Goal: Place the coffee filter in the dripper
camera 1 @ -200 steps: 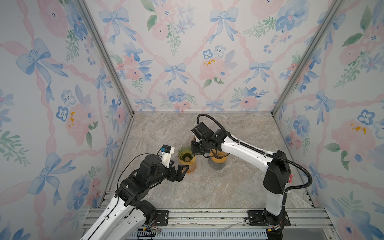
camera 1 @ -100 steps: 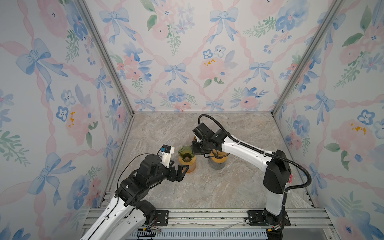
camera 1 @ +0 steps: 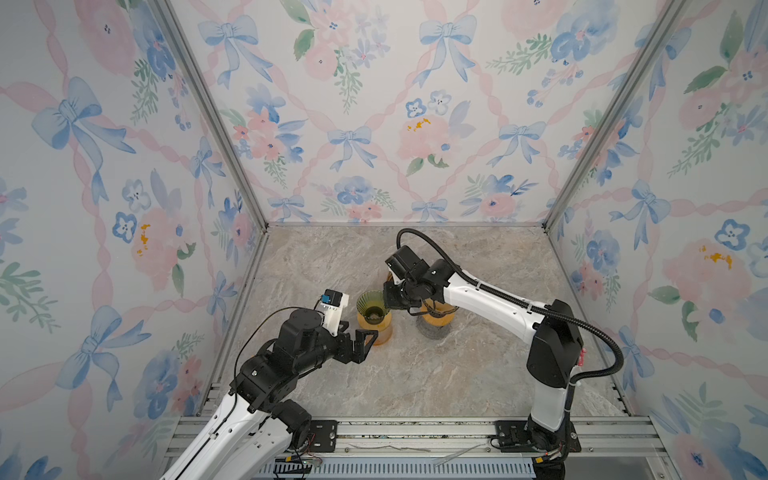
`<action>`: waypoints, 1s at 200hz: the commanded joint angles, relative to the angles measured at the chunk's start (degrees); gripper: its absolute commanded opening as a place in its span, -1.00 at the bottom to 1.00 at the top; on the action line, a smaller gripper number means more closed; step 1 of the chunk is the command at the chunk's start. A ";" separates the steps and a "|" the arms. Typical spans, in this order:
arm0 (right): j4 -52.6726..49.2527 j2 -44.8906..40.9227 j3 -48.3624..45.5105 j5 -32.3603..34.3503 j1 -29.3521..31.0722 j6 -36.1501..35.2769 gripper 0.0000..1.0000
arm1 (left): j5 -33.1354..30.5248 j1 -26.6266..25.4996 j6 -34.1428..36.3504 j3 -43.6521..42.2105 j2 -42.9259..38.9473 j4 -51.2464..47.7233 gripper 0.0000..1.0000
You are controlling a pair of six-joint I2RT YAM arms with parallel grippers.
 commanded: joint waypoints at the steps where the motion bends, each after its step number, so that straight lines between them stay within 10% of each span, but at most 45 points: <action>1: 0.12 -2.60 -0.82 1.52 0.61 -0.67 -0.76 | -0.04 0.36 0.19 -0.34 0.35 0.47 0.96; 200: 5.06 -4.62 -5.45 1.24 1.44 0.47 -0.79 | 0.02 0.44 0.14 -0.35 0.35 0.51 0.96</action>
